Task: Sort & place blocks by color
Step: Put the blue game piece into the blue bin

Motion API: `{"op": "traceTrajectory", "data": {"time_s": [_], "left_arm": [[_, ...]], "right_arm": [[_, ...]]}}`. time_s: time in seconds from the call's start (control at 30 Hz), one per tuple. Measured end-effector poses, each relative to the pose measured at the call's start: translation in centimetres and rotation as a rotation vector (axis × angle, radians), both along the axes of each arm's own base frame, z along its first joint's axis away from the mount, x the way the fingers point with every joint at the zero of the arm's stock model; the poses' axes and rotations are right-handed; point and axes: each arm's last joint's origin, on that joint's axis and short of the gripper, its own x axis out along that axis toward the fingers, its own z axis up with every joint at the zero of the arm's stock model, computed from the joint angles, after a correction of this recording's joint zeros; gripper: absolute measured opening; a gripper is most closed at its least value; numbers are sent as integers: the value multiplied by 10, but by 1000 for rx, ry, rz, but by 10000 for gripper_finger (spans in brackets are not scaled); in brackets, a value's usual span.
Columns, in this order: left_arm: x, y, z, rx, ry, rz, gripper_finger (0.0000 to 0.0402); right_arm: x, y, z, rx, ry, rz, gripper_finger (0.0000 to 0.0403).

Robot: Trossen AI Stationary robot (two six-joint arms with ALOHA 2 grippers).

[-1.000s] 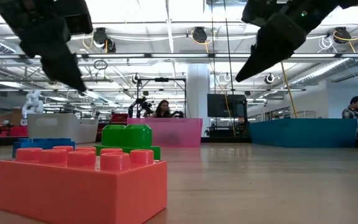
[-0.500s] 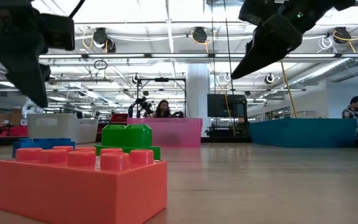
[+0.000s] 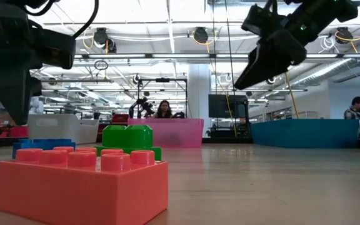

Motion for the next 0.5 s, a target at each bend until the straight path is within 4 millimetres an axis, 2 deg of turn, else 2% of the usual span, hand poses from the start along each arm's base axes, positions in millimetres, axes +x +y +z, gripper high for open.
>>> {"op": "traceTrajectory", "data": {"time_s": [0.13, 0.5], "left_arm": [[1, -1, 1, -36, -6, -6, 201], [8, 8, -1, -78, 8, 136, 339]], "right_arm": [[-3, -1, -8, -22, 20, 19, 299], [-11, -2, -21, -76, 78, 64, 299]]}}
